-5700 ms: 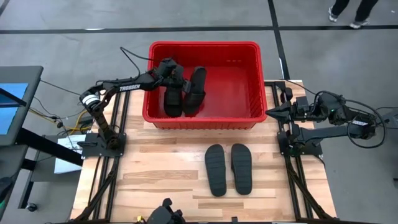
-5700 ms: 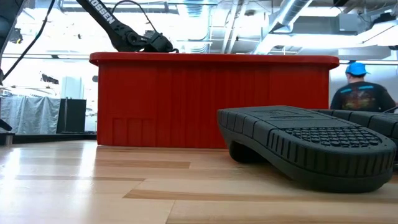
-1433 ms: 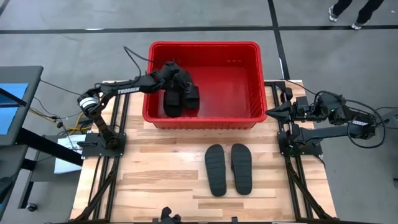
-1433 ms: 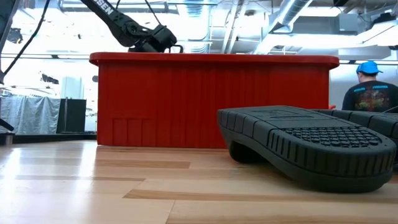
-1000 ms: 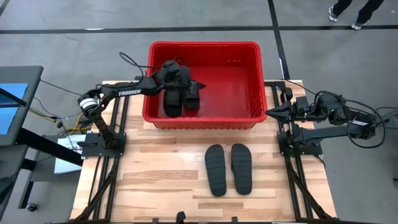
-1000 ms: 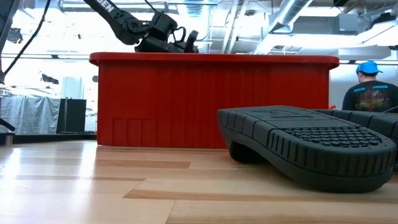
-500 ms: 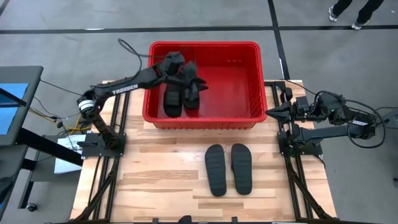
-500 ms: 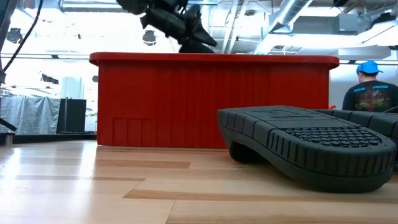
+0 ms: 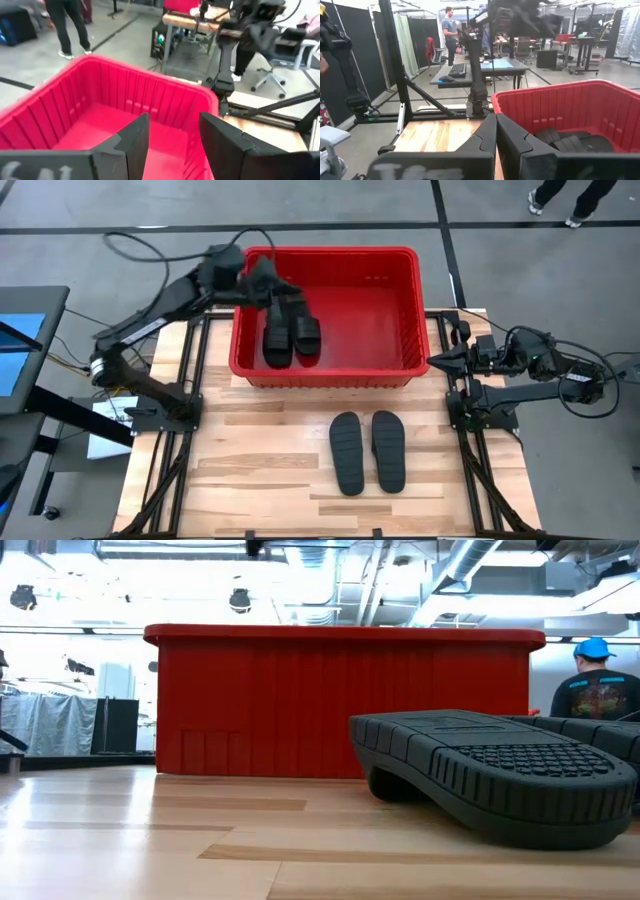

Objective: Pick and place slides into bin
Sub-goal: Put the black slide into the red bin

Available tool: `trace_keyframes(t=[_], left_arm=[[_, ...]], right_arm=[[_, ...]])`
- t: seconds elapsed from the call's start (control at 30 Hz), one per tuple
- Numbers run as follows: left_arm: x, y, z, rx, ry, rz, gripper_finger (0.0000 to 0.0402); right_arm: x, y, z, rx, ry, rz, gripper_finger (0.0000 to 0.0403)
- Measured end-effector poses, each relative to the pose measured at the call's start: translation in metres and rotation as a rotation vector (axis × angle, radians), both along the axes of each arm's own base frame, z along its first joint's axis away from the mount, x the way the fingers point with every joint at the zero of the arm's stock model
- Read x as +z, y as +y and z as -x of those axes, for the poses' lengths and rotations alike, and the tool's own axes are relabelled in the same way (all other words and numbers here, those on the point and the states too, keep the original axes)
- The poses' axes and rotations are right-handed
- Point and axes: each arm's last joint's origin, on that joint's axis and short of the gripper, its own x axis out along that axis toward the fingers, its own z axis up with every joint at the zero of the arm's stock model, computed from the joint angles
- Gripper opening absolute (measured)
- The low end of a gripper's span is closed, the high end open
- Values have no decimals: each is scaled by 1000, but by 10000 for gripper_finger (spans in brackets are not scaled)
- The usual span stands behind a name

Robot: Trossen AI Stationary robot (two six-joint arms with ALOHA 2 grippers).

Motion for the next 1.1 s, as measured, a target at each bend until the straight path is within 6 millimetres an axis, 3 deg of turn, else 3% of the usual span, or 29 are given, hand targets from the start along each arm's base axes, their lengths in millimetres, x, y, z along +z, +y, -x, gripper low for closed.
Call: trace_keyframes(t=[0.2, 0.43, 0.87, 1.1], left_arm=[[20, -49, 14, 80, -66, -27, 162], [18, -91, 27, 103, -38, -80, 162], [-58, -110, 132, -62, -381, -27, 162], [-94, -112, 156, -54, -430, 50, 162]], right_arm=[[0, 0, 0, 0, 0, 0, 0], [0, 0, 0, 0, 0, 0, 0], [0, 0, 0, 0, 0, 0, 0], [0, 0, 0, 0, 0, 0, 0]])
